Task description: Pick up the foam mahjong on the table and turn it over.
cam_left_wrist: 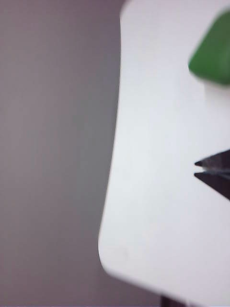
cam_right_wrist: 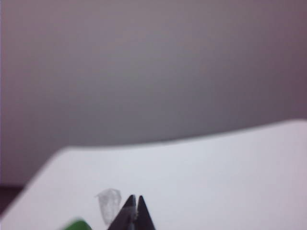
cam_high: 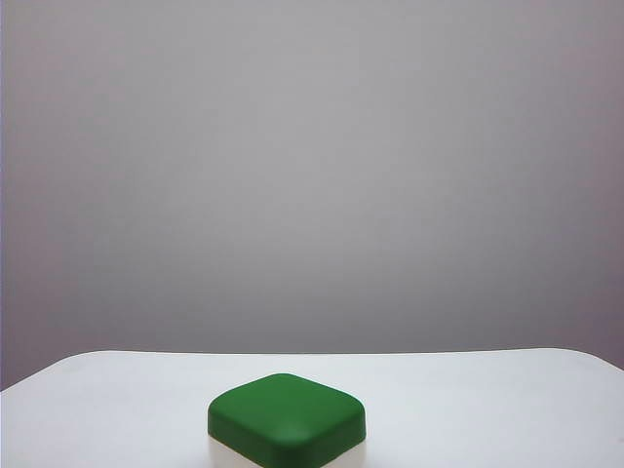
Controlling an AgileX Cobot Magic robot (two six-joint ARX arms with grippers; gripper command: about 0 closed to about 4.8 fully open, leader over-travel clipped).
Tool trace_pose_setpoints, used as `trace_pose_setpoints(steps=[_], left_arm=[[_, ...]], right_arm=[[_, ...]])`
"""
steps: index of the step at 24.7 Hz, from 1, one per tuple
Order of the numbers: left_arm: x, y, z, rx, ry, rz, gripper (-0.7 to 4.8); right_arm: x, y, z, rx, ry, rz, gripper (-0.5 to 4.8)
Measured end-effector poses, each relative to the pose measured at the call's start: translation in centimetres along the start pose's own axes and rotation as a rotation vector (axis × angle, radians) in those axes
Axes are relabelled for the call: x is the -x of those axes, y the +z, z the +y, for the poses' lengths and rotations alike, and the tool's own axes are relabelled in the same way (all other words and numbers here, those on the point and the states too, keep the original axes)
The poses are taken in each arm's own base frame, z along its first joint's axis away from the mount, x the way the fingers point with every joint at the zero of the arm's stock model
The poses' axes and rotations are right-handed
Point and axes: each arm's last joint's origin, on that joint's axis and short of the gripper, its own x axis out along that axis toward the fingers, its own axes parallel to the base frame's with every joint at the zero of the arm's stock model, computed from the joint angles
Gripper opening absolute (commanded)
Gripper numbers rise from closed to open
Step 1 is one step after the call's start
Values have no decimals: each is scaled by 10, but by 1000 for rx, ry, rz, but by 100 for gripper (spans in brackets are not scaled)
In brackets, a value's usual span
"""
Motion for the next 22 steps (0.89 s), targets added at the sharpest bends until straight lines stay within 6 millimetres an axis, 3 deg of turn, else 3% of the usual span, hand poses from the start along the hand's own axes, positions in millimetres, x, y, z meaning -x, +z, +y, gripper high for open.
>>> trace_pose_setpoints(steps=[6, 11, 16, 19, 22], left_arm=[[3, 16, -5, 27, -57, -80, -5], [14, 51, -14, 21, -52, -144, -6], [15, 74, -16, -38, 52, -91, -6], [9, 83, -18, -47, 73, -27, -5], [-5, 94, -20, -36, 45, 117, -5]], right_arm=[[-13, 2, 0, -41, -33, 79, -3], [-39, 41, 14, -3, -17, 119, -2], [-84, 68, 24, 71, 57, 222, -2], [-115, 73, 26, 89, 125, 308, -2], [-157, 63, 23, 56, 264, 466, -1]])
